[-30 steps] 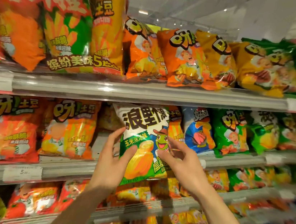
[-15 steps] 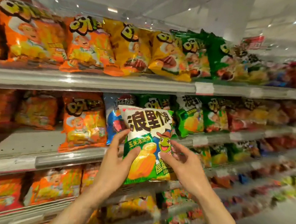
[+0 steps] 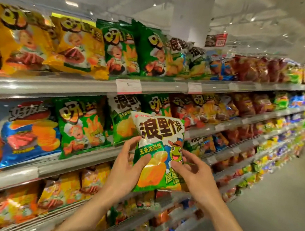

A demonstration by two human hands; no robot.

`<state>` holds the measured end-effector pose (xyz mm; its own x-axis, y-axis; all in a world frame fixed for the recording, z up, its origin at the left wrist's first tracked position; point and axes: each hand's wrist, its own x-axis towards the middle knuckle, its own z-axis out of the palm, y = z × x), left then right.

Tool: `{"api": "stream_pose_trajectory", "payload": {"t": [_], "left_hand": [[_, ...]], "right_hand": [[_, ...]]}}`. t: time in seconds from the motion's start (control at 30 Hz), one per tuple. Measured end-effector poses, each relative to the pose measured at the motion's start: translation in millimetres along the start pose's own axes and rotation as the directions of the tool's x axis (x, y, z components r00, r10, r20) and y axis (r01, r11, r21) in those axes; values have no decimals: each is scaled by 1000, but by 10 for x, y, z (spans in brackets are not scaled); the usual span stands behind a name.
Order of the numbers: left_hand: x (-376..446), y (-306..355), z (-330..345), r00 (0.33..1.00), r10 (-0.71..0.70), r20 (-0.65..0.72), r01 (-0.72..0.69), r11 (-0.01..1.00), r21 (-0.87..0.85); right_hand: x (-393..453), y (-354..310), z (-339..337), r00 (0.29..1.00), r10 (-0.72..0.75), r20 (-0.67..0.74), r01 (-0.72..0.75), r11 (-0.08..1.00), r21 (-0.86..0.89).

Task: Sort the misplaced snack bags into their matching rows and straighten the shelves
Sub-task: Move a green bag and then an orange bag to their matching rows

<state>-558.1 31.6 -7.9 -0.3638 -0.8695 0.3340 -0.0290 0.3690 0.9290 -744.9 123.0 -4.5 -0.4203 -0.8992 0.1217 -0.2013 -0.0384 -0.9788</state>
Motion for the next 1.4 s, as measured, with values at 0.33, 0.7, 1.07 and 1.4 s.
{"api": "stream_pose_trajectory", "payload": {"t": [0.33,0.7,1.07,1.4], "left_hand": [[1061,-197,1072,999,19,45,-14,994,-107],[2086,-473,1858,998,51,-27,-52,997,-58],[2547,-607,2721,966,-2,-259,12,999,35],[2725,-369,3573,864,-37,-503,84,994,72]], "right_hand": [[938,183,-896,993,-8,-116,-3,996,-91],[2127,352,-1584,994,-66,-82,50,982,-182],[3244,719,-2296,983,-88,159,108,987,-120],[3958,858,-2891,921,-95,378,115,993,-30]]}}
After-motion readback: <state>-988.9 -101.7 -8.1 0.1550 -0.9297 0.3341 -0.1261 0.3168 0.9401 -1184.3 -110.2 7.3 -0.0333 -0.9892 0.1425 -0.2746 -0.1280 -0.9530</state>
